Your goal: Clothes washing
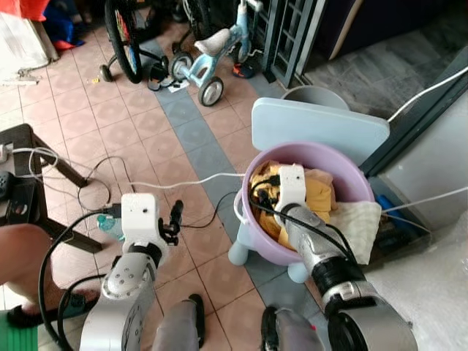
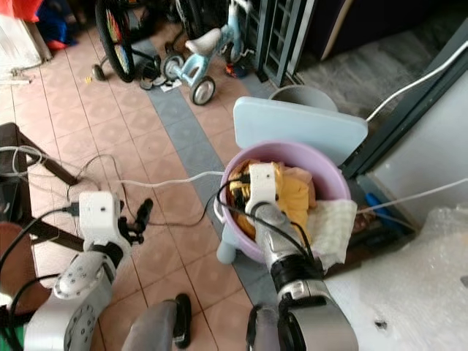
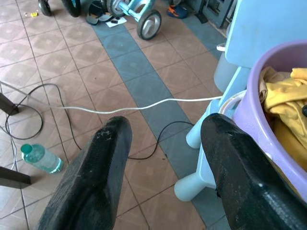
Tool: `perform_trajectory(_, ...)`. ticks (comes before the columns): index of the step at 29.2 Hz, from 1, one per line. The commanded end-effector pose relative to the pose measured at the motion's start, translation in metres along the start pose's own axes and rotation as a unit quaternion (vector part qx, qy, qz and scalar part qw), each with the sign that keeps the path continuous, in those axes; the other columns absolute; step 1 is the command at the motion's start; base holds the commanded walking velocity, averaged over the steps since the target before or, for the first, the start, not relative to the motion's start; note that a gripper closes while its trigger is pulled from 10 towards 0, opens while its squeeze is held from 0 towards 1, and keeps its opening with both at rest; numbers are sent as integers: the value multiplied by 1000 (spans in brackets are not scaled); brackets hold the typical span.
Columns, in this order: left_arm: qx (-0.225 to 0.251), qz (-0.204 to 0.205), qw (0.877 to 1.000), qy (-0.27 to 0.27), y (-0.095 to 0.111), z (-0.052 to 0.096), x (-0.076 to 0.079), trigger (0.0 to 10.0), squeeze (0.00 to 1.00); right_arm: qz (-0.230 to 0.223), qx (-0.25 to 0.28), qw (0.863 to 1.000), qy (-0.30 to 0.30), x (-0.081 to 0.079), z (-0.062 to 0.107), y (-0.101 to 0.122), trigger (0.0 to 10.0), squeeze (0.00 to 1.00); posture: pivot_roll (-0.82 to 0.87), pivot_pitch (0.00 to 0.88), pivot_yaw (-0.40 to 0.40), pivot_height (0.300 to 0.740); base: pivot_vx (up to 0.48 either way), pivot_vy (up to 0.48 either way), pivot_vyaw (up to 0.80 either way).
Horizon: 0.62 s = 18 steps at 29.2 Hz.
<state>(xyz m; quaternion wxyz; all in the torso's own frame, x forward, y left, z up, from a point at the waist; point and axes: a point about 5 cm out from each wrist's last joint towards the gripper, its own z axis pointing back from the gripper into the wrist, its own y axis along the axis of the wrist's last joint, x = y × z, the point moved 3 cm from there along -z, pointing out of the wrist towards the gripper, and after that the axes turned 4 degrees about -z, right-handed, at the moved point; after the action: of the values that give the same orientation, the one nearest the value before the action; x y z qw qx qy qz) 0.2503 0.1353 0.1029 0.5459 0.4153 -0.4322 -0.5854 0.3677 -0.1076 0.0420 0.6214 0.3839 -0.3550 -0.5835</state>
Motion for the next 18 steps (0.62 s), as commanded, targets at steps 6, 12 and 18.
perform_trajectory(6, -17, -2, 1000, 9, -4, 5, -2, 10000, 0, 56, 23, 997, -44, 12, -3, 4, 0, 0, 186, 302, -17, 740, 0, 0, 0)
perform_trajectory(12, -28, -1, 1000, 4, -7, 4, -2, 10000, 0, 44, -14, 998, -50, 18, -2, -16, 0, 0, 169, 304, -15, 740, 0, 0, 0)
perform_trajectory(18, -29, 4, 1000, -4, -6, -5, 0, 10000, 0, -24, -60, 998, -28, 11, 0, -36, 0, 0, 151, 294, -10, 740, 0, 0, 0)
